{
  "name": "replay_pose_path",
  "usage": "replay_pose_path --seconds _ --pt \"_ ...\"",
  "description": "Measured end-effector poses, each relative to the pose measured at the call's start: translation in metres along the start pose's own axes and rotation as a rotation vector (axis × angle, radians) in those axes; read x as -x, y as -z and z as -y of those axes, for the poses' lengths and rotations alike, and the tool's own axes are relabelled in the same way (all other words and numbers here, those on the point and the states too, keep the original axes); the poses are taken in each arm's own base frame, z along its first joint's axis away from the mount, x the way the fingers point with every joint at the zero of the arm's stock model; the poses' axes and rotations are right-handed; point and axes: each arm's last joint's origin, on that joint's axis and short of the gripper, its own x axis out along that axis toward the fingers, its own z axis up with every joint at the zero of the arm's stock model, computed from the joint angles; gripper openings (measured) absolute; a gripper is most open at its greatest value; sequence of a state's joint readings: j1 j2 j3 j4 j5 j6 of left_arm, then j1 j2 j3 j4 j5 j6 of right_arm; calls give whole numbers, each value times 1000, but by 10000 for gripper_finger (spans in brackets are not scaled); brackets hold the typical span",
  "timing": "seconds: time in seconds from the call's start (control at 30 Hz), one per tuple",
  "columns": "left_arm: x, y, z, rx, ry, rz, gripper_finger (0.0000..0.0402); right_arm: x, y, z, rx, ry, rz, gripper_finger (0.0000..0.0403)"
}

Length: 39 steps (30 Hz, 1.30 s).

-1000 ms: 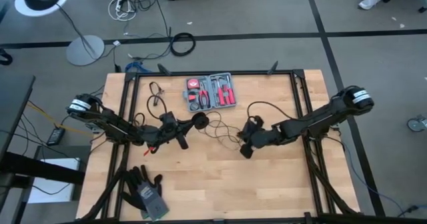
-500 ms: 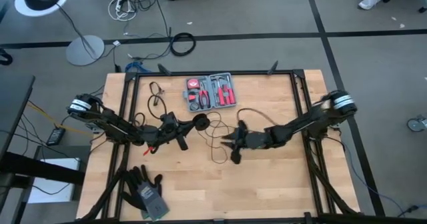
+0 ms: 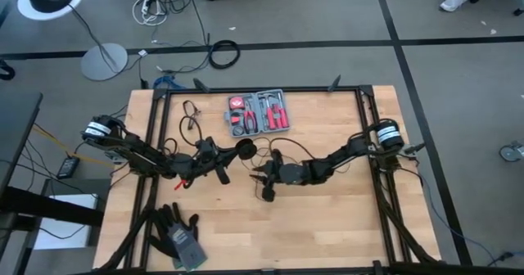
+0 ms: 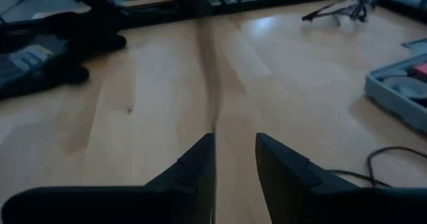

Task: Coil cords
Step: Coil the black wire onto the black spool

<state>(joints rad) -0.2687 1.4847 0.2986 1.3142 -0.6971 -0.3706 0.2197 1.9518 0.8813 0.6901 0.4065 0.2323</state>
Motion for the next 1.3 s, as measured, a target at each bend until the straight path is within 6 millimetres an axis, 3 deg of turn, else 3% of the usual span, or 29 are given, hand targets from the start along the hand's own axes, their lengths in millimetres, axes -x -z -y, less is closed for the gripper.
replay_pose_path --seconds 0.67,0.93,1.13,1.3 --pt "0 -2 1 -89 0 22 0 -10 -7 11 -18 -32 11 75" --pt "0 -3 1 -141 4 25 0 -10 -6 11 -13 -30 3 8" --pt "0 -3 2 -187 32 21 0 -5 -4 15 -31 34 -77 3" --pt "0 0 2 -205 69 -12 0 10 -12 27 -52 128 -207 2"
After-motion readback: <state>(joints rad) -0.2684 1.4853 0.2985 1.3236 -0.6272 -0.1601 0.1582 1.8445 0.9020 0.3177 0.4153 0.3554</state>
